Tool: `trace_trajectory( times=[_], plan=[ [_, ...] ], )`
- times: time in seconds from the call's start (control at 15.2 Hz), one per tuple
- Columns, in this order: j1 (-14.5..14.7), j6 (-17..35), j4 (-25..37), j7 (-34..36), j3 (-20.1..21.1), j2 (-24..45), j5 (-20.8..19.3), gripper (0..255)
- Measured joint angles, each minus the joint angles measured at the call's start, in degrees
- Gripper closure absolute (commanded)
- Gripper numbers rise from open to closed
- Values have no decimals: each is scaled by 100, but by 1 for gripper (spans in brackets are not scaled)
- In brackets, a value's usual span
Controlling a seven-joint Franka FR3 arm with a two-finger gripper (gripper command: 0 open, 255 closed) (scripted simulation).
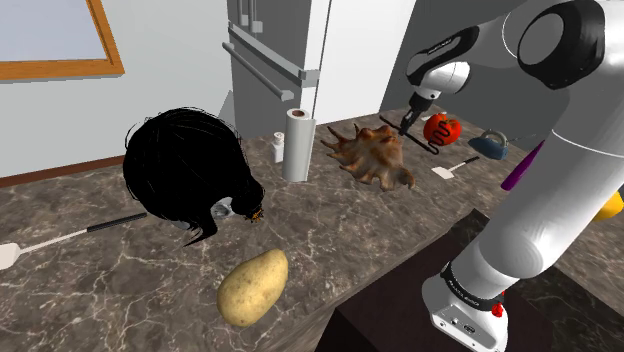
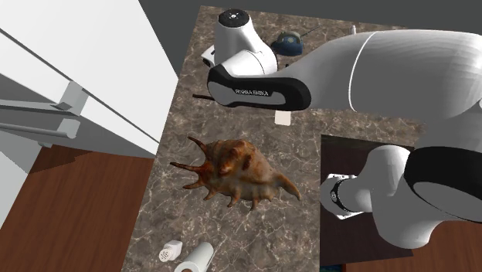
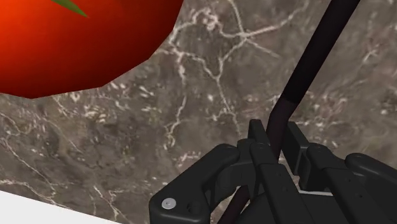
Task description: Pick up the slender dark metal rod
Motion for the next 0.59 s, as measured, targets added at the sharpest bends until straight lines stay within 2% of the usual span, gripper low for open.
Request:
trace_trajectory(
  times=[0.59],
  plan=[
    [50, -591, 318, 269, -56, -365, -350, 255]
  ],
)
